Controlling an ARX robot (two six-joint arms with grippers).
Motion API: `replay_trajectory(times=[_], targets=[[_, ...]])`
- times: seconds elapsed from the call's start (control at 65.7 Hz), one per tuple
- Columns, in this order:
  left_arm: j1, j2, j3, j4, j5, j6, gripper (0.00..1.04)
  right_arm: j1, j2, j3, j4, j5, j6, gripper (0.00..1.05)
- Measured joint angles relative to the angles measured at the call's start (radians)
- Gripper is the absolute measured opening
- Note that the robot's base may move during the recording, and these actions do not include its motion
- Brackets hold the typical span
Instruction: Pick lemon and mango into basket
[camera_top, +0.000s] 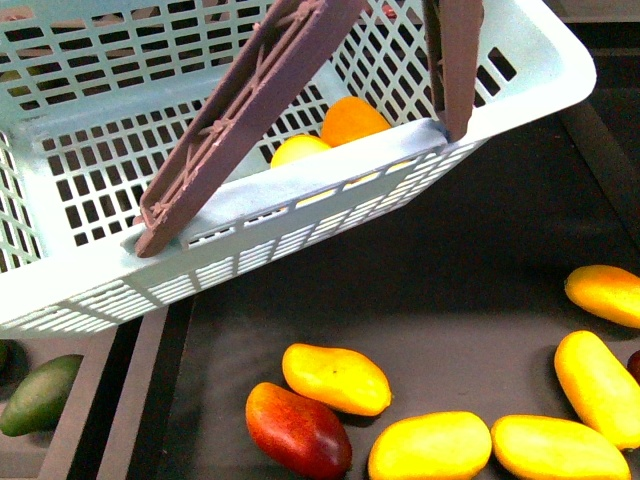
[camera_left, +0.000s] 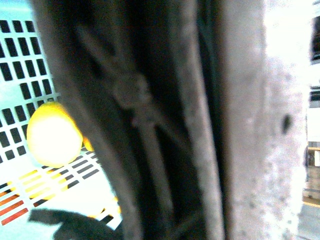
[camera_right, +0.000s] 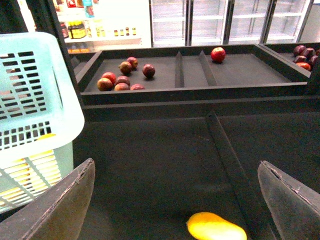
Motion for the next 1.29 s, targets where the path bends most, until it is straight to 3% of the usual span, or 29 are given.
replay_trajectory(times=[1.294], targets=[[0.011,0.001,0.0,0.0,-0.018,-0.002,0.14,0.0,-0.002,0.0,-0.001,-0.005,0.0,0.96]])
